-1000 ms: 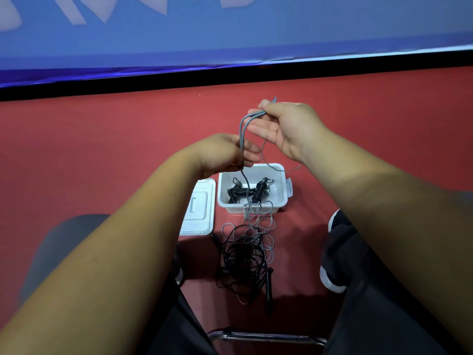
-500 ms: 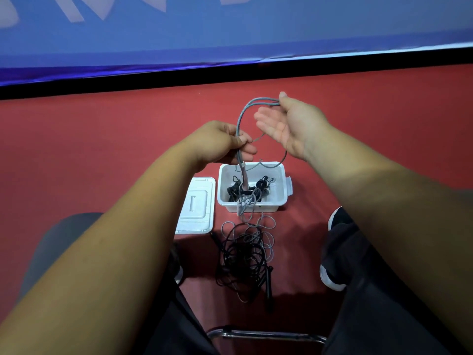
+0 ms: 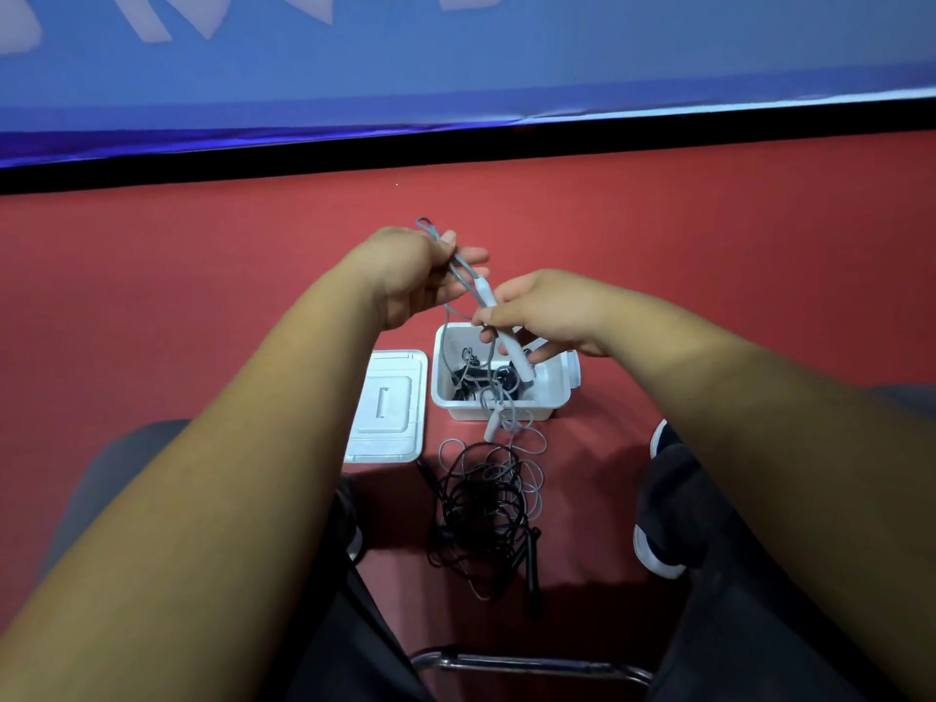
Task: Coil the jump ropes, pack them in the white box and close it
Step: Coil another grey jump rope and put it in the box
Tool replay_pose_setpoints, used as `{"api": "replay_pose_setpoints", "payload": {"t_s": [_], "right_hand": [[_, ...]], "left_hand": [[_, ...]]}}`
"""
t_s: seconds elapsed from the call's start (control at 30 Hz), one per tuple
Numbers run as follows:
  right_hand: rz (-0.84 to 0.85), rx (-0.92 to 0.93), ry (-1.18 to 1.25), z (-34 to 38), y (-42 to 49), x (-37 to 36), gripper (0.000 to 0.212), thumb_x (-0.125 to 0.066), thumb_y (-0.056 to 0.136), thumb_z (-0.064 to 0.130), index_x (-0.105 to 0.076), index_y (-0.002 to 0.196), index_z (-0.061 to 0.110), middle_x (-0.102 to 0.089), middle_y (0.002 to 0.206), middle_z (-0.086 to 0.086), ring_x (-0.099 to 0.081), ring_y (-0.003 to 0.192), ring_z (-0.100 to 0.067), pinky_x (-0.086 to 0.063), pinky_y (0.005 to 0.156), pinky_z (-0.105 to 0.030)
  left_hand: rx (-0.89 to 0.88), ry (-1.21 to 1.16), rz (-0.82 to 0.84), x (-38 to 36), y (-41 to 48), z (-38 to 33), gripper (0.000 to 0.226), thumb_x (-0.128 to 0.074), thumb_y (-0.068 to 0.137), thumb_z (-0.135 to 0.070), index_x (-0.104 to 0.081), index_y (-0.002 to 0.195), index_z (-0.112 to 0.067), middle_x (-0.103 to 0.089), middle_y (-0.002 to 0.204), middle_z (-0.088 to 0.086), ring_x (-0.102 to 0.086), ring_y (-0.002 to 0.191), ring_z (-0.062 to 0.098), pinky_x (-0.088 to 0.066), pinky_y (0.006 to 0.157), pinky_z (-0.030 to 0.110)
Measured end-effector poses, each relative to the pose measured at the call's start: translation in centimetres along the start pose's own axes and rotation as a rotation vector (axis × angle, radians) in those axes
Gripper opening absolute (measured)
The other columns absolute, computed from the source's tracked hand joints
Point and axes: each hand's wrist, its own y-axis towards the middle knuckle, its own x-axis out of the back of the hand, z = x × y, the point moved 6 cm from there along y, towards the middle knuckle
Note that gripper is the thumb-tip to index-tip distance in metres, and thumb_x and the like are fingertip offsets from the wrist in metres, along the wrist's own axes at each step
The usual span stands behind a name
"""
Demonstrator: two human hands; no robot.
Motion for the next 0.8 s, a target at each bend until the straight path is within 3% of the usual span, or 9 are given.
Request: {"api": "replay_pose_setpoints", "payload": {"t_s": [0.1, 0.23, 0.43, 0.57, 0.63, 0.7, 0.8], "right_hand": [[-0.043, -0.014, 0.062, -0.5, 0.1, 0.6, 0.023, -0.065, 0.104, 0.029, -0.074, 0.117, 0.012, -0.079, 0.114, -0.006, -0.071, 0.083, -0.02, -0.062, 0.088, -0.051], [-0.02, -0.011, 0.114, -0.3, -0.1, 0.8, 0.024, -0.058, 0.107, 0.027, -0.073, 0.119, 0.013, -0.079, 0.112, -0.007, -0.075, 0.079, -0.019, -0.061, 0.069, -0.033], [-0.007, 0.032, 0.026, 0.1, -0.1, 0.9, 0.023, -0.06, 0.107, 0.027, -0.072, 0.118, 0.012, -0.079, 0.113, -0.003, -0.07, 0.066, -0.017, -0.051, 0.054, -0.022], [-0.017, 0.028, -0.037, -0.1, 0.0, 0.6, 0.021, -0.061, 0.106, 0.022, -0.072, 0.109, 0.005, -0.081, 0.105, -0.008, -0.069, 0.064, -0.02, -0.052, 0.062, -0.027], [-0.057, 0.043, 0.102, 0.4, -0.1, 0.9, 0.017, -0.061, 0.104, 0.017, -0.072, 0.108, 0.005, -0.082, 0.097, -0.007, -0.069, 0.065, -0.019, -0.053, 0.064, -0.029], [-0.089, 0.056, 0.267, 1.2, -0.2, 1.3, 0.014, -0.061, 0.103, 0.014, -0.071, 0.105, 0.006, -0.082, 0.096, -0.01, -0.072, 0.07, -0.019, -0.058, 0.067, -0.031], [-0.135, 0.057, 0.585, 2.2, -0.2, 1.9, 0.014, -0.058, 0.105, 0.01, -0.066, 0.109, 0.0, -0.08, 0.097, -0.02, -0.074, 0.071, -0.025, -0.065, 0.069, -0.038]], "left_hand": [[0.05, 0.055, -0.061, 0.9, 0.1, 0.5, 0.019, -0.044, 0.112, -0.017, -0.059, 0.107, -0.006, -0.081, 0.101, 0.006, -0.078, 0.085, 0.016, -0.06, 0.061, 0.024], [0.001, 0.066, -0.116, 1.4, 0.4, 0.1, 0.022, -0.043, 0.113, -0.019, -0.057, 0.118, -0.003, -0.081, 0.098, 0.007, -0.079, 0.083, 0.018, -0.061, 0.063, 0.028], [-0.025, -0.366, -0.118, 1.0, 0.9, -0.5, 0.021, -0.037, 0.114, -0.014, -0.056, 0.116, -0.004, -0.08, 0.093, 0.008, -0.079, 0.082, 0.019, -0.062, 0.06, 0.028], [-0.064, -0.585, -0.161, 1.8, 1.3, -0.7, 0.017, -0.039, 0.113, -0.012, -0.053, 0.117, -0.004, -0.078, 0.102, 0.018, -0.079, 0.082, 0.027, -0.066, 0.068, 0.035], [-0.062, -0.554, -0.182, 2.1, 1.5, -0.6, 0.026, -0.039, 0.114, -0.024, -0.054, 0.124, -0.005, -0.076, 0.104, 0.019, -0.078, 0.083, 0.027, -0.066, 0.074, 0.036], [0.018, -0.38, -0.178, 1.9, 1.6, 0.2, 0.043, -0.034, 0.113, -0.038, -0.053, 0.132, -0.005, -0.076, 0.102, 0.016, -0.078, 0.088, 0.027, -0.065, 0.075, 0.038], [0.154, -0.147, -0.091, 0.4, 0.7, 1.8, 0.027, -0.027, 0.107, -0.021, -0.049, 0.116, -0.009, -0.076, 0.093, 0.013, -0.076, 0.086, 0.03, -0.06, 0.077, 0.039]]}}
